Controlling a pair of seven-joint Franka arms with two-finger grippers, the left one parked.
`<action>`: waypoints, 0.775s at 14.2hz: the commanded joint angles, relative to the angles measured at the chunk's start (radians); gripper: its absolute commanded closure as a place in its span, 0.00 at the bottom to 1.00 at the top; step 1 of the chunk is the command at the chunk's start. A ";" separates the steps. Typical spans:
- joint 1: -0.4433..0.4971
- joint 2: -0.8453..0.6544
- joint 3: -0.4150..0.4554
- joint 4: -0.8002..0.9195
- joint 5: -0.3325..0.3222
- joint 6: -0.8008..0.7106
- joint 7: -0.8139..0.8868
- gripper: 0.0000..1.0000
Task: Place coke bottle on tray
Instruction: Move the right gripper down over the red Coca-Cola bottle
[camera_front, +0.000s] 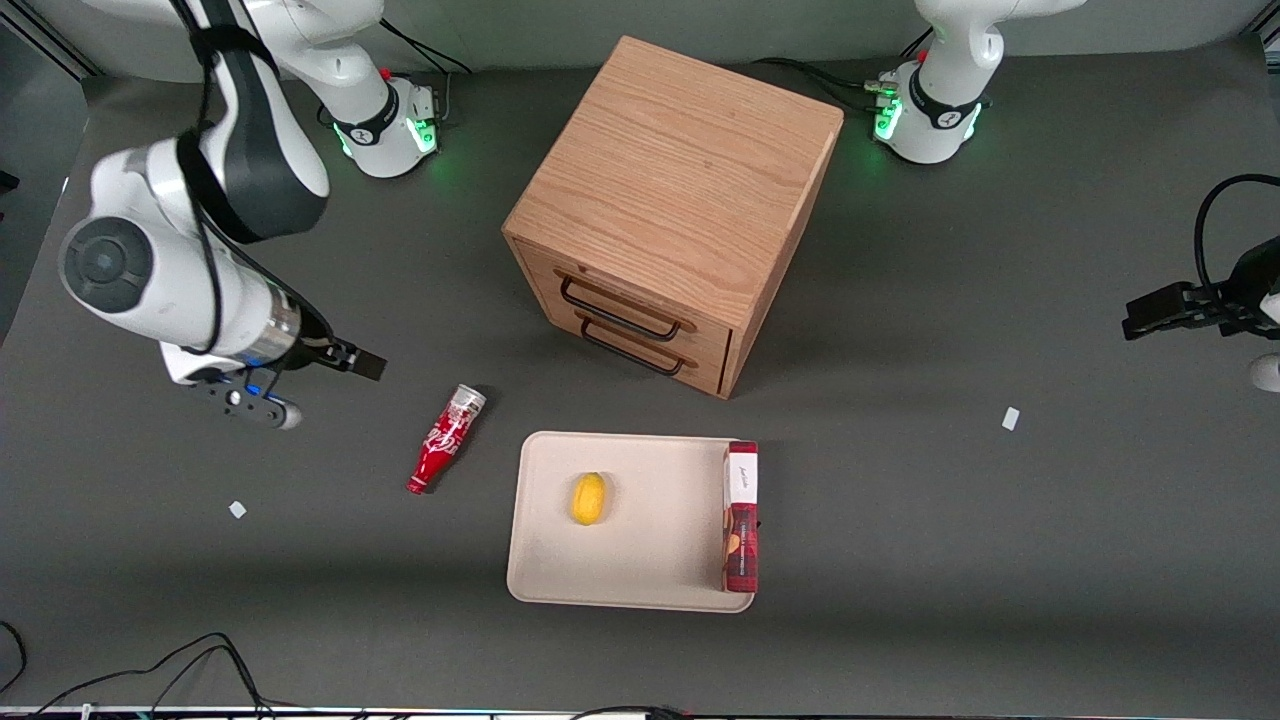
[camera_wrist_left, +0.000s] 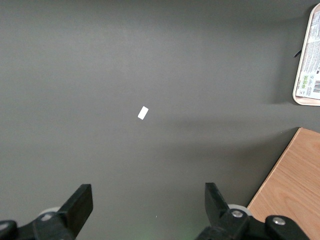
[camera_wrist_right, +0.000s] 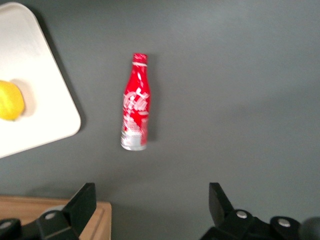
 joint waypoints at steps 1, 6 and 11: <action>0.002 0.040 0.021 -0.095 0.003 0.188 0.086 0.00; 0.002 0.155 0.037 -0.125 0.003 0.357 0.167 0.00; 0.028 0.270 0.037 -0.143 -0.006 0.535 0.241 0.00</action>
